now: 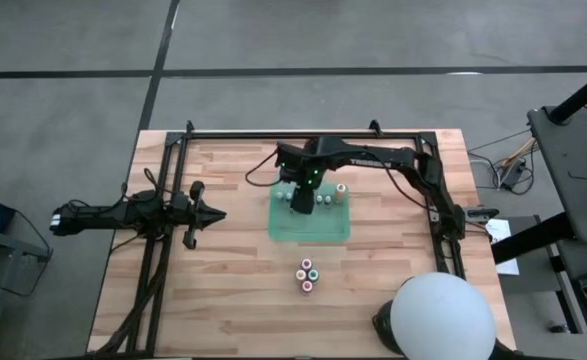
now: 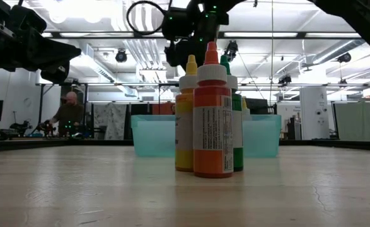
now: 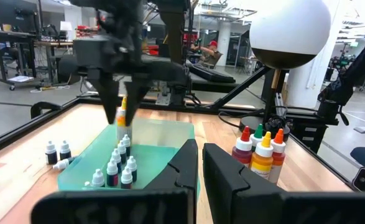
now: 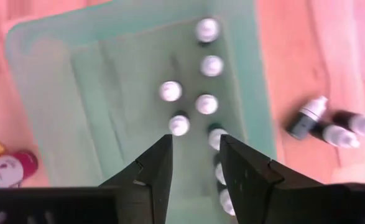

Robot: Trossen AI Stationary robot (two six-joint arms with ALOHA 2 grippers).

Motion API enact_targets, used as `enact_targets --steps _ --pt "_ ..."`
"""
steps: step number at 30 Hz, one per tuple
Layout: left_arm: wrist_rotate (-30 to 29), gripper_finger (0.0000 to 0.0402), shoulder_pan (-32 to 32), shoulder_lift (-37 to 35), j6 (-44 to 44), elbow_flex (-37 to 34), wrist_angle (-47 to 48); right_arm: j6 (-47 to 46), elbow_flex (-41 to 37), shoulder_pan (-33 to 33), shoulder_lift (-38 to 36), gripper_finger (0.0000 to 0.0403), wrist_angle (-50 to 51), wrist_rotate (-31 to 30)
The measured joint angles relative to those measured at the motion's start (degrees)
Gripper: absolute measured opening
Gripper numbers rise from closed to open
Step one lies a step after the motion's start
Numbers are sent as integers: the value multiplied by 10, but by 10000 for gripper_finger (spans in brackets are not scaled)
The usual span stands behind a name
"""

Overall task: Pick & Place food coloring
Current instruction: Put the small black food coloring bottle into the green container

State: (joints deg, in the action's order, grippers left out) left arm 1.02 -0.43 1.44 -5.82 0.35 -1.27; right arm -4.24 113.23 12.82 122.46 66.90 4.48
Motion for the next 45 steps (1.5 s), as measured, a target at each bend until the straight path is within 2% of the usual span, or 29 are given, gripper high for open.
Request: enact_targets --steps 11,28,36,45 --pt "0 0 0 0 0 0 0 -59 0 66 -2 129 -6 -1" --pt "0 0 0 0 0 0 0 -272 -18 136 4 128 -8 -1" --pt "0 0 0 0 0 0 0 -292 -43 137 4 123 -23 0" --pt "0 0 0 0 0 0 0 -309 -48 159 4 135 -26 1"
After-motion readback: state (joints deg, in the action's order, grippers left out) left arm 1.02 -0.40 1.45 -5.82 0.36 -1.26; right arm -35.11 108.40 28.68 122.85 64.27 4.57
